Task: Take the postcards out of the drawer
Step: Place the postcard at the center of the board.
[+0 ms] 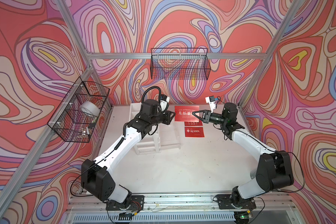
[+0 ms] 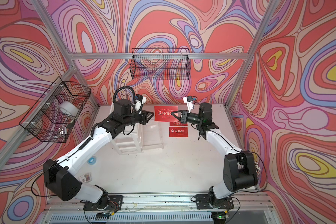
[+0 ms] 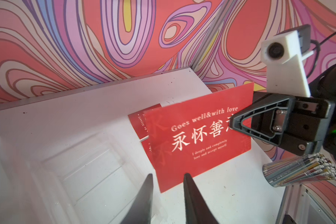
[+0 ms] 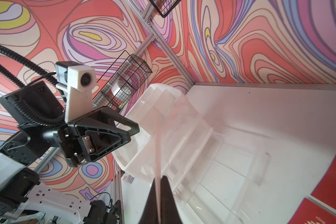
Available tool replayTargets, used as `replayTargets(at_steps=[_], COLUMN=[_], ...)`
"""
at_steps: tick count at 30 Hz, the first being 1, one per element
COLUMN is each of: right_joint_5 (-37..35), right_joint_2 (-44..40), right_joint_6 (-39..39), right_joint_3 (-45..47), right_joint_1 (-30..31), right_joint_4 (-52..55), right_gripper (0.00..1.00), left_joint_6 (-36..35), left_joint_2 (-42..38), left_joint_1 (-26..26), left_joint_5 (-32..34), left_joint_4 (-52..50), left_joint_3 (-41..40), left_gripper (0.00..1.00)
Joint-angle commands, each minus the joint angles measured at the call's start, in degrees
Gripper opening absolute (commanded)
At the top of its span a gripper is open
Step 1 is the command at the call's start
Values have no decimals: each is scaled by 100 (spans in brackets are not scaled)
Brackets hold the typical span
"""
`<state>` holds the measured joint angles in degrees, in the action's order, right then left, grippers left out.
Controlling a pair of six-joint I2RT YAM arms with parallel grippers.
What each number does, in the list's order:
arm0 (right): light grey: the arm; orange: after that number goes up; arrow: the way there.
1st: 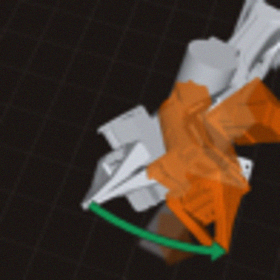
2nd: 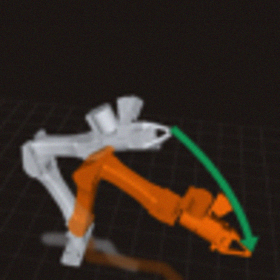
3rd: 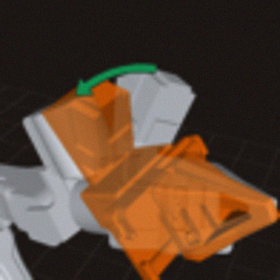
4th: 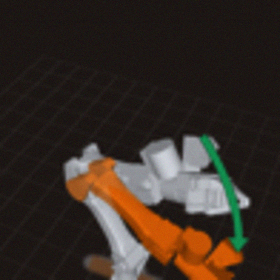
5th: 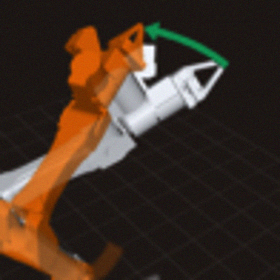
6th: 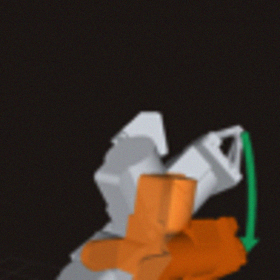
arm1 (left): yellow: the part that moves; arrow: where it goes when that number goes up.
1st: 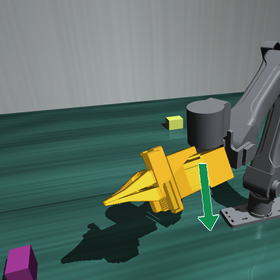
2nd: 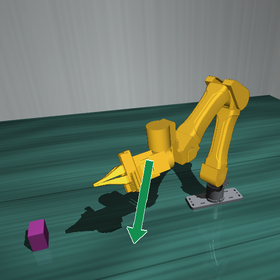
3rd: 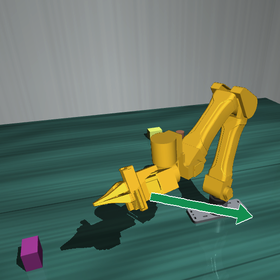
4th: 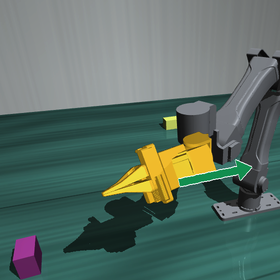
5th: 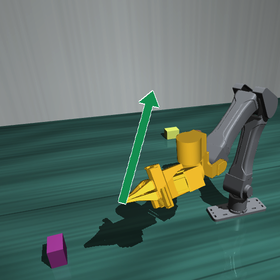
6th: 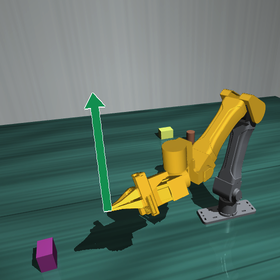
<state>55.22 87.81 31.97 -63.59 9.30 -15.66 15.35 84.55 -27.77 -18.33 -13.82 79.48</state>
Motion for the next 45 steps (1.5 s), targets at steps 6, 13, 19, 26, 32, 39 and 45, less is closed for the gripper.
replayTargets(at_steps=[6, 13, 19, 26, 32, 39, 45], right_joint_5=[-219, -450, -684, -678, -580, -392, -397], right_joint_2=[-139, 192, 485, 755, 878, 1055, 1227], right_joint_6=[-533, -925, -1298, -1226, -1206, -1226, -1202], right_joint_3=[154, 346, 624, 1194, 1393, 1557, 1516], right_joint_1=[-576, -848, -913, -912, -912, -904, -904], right_joint_4=[1287, 2363, 2939, 2686, 2630, 2525, 2469], right_gripper=[0, 0, 0, 0, 0, 0, 5], left_joint_6=[-198, -124, 144, 183, 178, 178, 160], left_joint_2=[-594, -957, -1434, -1888, -1785, -1751, -1698], left_joint_1=[-10, -6, -7, -14, -9, -15, -10], left_joint_5=[498, 982, 1428, 1795, 1830, 1869, 1977], left_joint_4=[-370, -621, -845, -910, -954, -883, -950], left_joint_3=[-47, -309, -614, -935, -935, -987, -968], left_gripper=[33, 34, 35, 37, 37, 38, 38])
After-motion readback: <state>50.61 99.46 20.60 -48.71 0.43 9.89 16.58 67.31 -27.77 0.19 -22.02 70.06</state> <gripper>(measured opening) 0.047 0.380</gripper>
